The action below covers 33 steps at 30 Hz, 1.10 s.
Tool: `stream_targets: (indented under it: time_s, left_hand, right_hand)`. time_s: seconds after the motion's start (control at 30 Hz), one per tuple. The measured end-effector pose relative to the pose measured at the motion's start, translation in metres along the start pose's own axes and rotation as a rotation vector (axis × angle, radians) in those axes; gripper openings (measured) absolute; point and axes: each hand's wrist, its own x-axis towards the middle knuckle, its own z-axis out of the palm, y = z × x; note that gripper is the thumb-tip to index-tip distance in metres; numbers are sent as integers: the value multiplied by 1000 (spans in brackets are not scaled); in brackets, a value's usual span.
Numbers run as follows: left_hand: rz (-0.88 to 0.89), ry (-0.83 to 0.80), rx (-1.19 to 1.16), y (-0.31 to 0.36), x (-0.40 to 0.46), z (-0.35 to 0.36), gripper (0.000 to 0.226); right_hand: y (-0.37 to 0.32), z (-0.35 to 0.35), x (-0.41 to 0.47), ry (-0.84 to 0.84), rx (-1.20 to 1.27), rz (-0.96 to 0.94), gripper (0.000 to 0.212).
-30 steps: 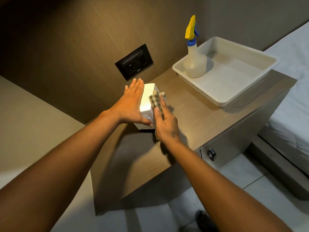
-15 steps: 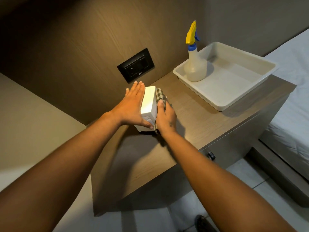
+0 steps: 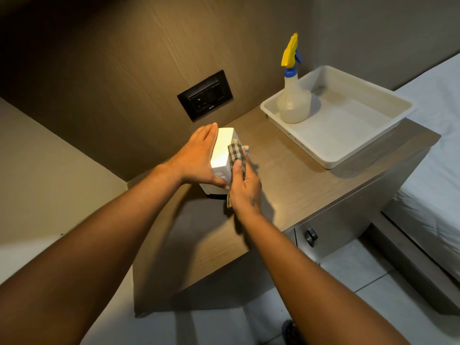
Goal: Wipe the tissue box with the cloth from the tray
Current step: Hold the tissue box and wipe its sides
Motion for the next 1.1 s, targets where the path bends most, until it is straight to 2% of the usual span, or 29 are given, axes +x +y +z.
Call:
stream_targets:
  time_s: [0.17, 0.27, 0.5, 0.6, 0.7, 0.83, 1.1]
  left_hand:
    - [-57, 34, -24, 5, -3, 3, 160]
    - [-124, 55, -29, 10, -4, 4, 162]
    - [-245, 84, -86, 13, -5, 10, 163]
    - [-287, 89, -89, 15, -3, 12, 166]
    - [-341, 119, -97, 17, -3, 15, 170]
    - [-397, 153, -118, 20, -1, 18, 172]
    - [-404, 112, -70, 20, 0, 16, 167]
  right_hand:
    - [-23, -7, 49, -4, -118, 86, 43]
    - [-34, -8, 68, -63, -129, 84, 39]
    - [-9, -23, 35, -154, -81, 64, 41]
    - [3, -26, 28, -155, -34, 111, 41]
    - [-9, -17, 46, -167, -38, 177, 42]
    - [-20, -14, 71, -217, -65, 163, 39]
    - [-29, -18, 63, -242, 8, 147, 29]
